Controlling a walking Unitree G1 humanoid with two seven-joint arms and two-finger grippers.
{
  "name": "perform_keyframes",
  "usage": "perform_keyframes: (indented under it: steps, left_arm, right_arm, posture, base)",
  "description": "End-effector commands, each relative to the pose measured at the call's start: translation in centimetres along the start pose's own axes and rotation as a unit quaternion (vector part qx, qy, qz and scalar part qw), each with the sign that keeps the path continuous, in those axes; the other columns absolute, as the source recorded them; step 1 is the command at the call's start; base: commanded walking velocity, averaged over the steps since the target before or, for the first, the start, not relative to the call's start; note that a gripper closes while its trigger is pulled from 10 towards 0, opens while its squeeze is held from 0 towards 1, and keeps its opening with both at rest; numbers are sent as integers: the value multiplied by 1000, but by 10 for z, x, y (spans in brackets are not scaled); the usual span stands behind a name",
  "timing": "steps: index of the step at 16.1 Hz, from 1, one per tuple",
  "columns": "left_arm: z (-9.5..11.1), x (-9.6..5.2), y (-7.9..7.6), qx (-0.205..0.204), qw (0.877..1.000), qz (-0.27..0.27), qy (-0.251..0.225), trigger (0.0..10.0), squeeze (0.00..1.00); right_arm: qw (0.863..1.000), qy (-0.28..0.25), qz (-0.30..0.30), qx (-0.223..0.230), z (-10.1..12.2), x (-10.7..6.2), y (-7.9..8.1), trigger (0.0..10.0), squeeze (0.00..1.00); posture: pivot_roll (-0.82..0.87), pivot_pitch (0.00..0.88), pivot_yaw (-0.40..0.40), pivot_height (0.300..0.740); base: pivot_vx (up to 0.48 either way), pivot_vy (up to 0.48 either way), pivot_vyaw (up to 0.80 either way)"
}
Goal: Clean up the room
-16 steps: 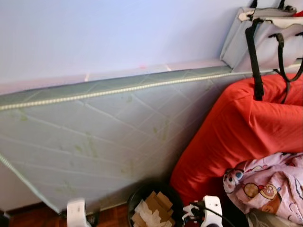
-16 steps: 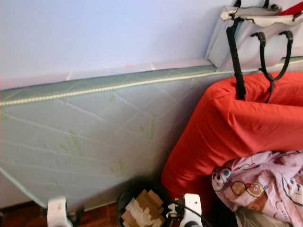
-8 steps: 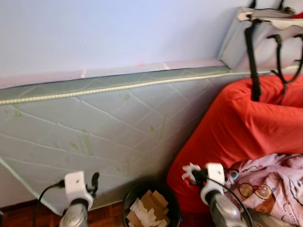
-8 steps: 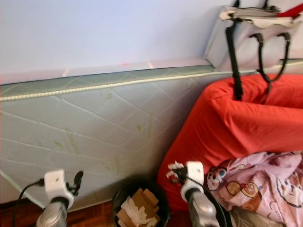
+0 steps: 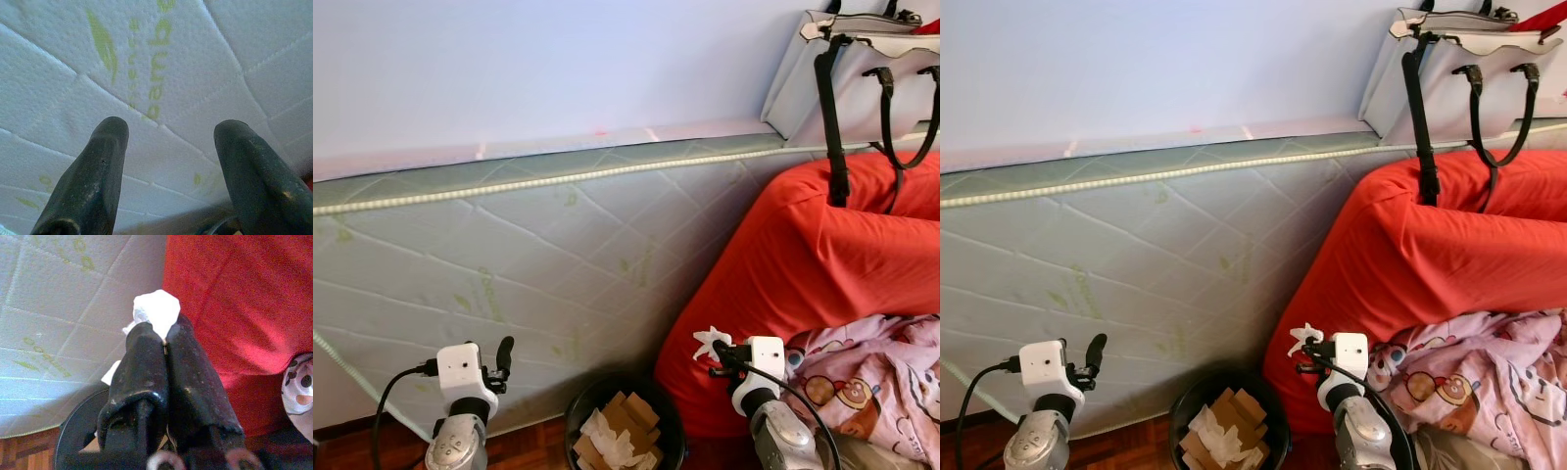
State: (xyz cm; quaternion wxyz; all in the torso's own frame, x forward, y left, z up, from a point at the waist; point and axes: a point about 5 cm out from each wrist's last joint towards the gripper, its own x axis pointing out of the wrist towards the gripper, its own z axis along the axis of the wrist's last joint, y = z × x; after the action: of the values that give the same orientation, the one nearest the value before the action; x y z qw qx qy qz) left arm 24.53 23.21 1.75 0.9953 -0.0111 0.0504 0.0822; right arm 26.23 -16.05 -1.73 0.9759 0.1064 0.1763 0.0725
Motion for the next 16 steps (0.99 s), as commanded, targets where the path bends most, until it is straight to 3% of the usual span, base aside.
perform_keyframes:
  steps: [1,5,8,12,16]
  left_arm:
    - [0,0,-5,-8,1000,-11,4,10000,0]
    - [7,0,-9,-7,1000,-21,-6,10000,0]
    - [24,5,-15,9,999,-37,-27,10000,0]
    - [29,-6,-14,7,999,-39,-35,10000,0]
    - [28,-12,-19,5,999,-46,-18,10000,0]
  right_arm:
    - [1000,11,-6,-3,-7,-5,-4,10000,0]
    - [1000,18,-2,-5,-5,-1,-1,10000,0]
    - [999,-39,14,17,15,8,8,10000,0]
    - [999,-42,23,22,11,10,24,10000,0]
    - [999,-21,28,14,3,6,24,10000,0]
  posture:
    - [112,0,-101,740]
    - [122,0,-91,720]
    - [164,0,-93,705]
    - [157,0,-66,705]
    - [141,6,-63,690]
  base:
    - [0,0,0]
    - [0,0,0]
    - [0,0,0]
    - [0,0,0]
    - [0,0,0]
